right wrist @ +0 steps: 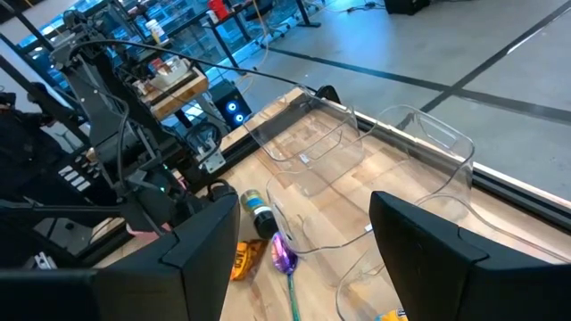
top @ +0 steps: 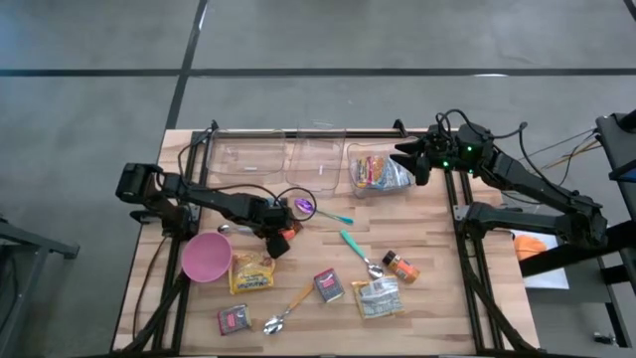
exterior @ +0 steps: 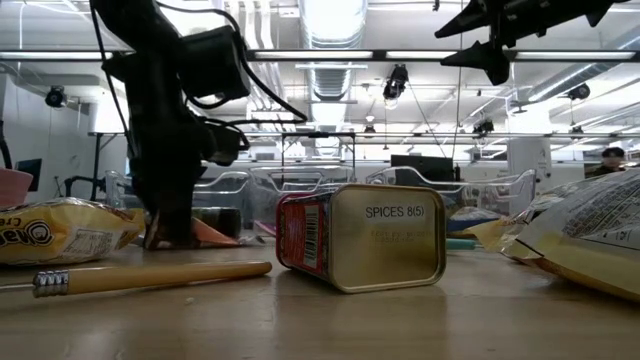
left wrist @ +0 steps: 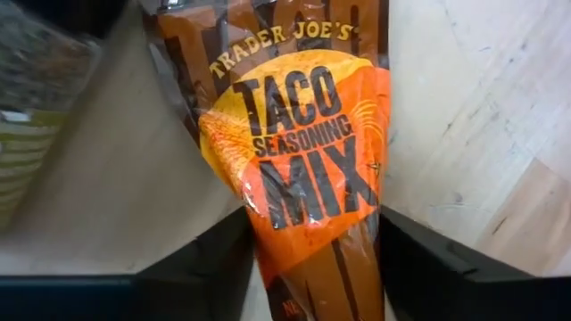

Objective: Pick & Place Food Item
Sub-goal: Put the orange seasoning pack into the middle transparent bin

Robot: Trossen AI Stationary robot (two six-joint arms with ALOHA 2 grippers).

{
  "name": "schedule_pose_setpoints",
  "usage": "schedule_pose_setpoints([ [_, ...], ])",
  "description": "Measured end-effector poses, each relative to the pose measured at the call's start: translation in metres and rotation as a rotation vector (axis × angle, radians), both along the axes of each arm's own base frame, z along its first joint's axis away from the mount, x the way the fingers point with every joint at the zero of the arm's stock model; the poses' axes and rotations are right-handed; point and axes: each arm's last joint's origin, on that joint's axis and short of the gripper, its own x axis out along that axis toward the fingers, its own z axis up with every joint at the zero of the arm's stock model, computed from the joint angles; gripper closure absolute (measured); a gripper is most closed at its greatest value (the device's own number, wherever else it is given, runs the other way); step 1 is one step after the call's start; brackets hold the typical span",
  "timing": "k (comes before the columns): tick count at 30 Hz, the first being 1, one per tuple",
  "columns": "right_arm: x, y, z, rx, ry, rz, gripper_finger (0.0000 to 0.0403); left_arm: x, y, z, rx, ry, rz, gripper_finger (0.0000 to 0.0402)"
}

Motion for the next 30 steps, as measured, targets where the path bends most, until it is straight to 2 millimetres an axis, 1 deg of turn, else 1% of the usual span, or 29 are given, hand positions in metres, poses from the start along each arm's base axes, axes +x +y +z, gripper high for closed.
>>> schedule_pose_setpoints([
  [6, 0.0, 0.0, 0.0, 0.001, 0.0, 0.002, 0.0156, 0.003, -0.002, 0.0, -0.046, -0.024, -0.012, 0.0292],
  [10, 0.0, 0.0, 0.0, 0.001, 0.0, 0.003, 0.0156, 0.003, -0.004, 0.001, -0.108, -0.021, -0.028, 0.0333],
  [16, 0.0, 0.001, 0.0, 0.001, -0.002, 0.021, 0.0156, 0.002, -0.006, 0.001, -0.197, -0.007, -0.05, 0.0336],
  [19, 0.001, 0.003, 0.0, -0.022, 0.003, 0.068, 0.0156, 0.002, -0.008, 0.006, -0.233, -0.024, -0.061, 0.0336],
  [25, 0.005, 0.012, 0.0, -0.143, 0.027, 0.172, 0.0156, 0.003, -0.007, 0.028, -0.234, -0.153, -0.074, 0.0338],
  [30, 0.01, 0.023, 0.005, -0.294, 0.008, 0.269, 0.0156, 0.004, -0.007, 0.055, -0.265, -0.324, -0.102, 0.0338],
])
